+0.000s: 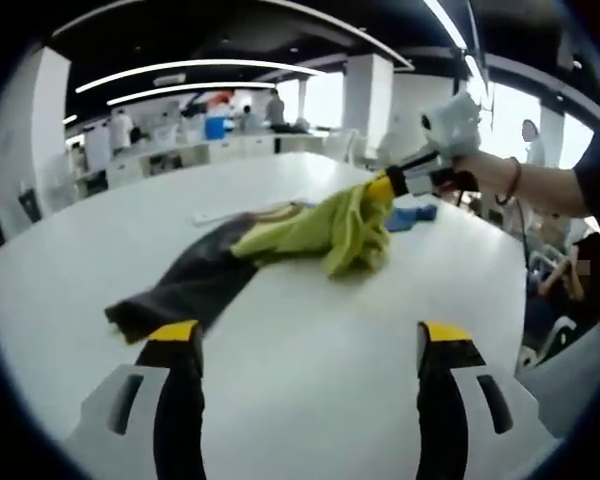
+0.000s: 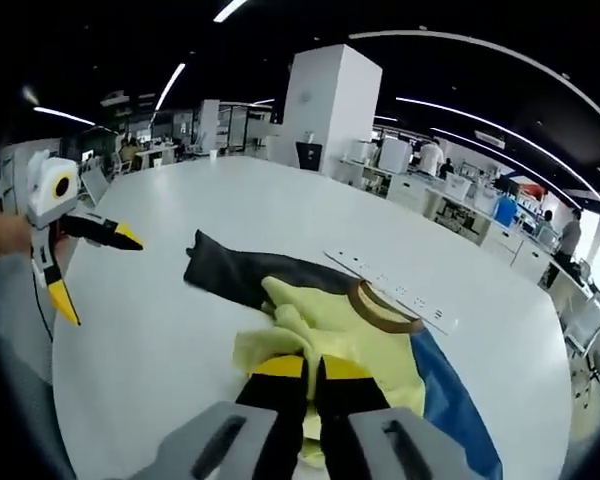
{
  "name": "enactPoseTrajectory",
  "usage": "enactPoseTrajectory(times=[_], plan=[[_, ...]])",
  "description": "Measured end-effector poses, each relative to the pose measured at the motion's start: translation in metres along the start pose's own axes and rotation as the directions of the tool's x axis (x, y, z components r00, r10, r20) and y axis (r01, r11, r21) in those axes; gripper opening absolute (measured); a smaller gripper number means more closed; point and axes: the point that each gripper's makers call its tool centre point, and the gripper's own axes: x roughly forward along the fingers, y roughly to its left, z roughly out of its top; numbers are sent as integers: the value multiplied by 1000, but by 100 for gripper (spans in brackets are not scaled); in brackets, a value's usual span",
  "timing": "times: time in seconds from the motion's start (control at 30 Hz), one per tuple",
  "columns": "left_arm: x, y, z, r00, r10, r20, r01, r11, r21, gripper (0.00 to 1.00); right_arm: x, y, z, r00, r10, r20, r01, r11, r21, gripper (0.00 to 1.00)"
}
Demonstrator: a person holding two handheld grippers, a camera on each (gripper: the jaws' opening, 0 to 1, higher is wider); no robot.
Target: Fold the garment on the visible template until the final outline fits inside the template.
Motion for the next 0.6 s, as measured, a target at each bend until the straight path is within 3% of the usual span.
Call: enactPoseTrajectory(times=[0.33,0.6], plan=[[24,-14,5,999,-34,4,34,999,12,80,13,-34,-12,998,-59,-21,61,992,111,0],[40,-16,12,998,-48,29,48,999,-18,76,24,-54,-29,994,-94,-64,102,984,143,0]])
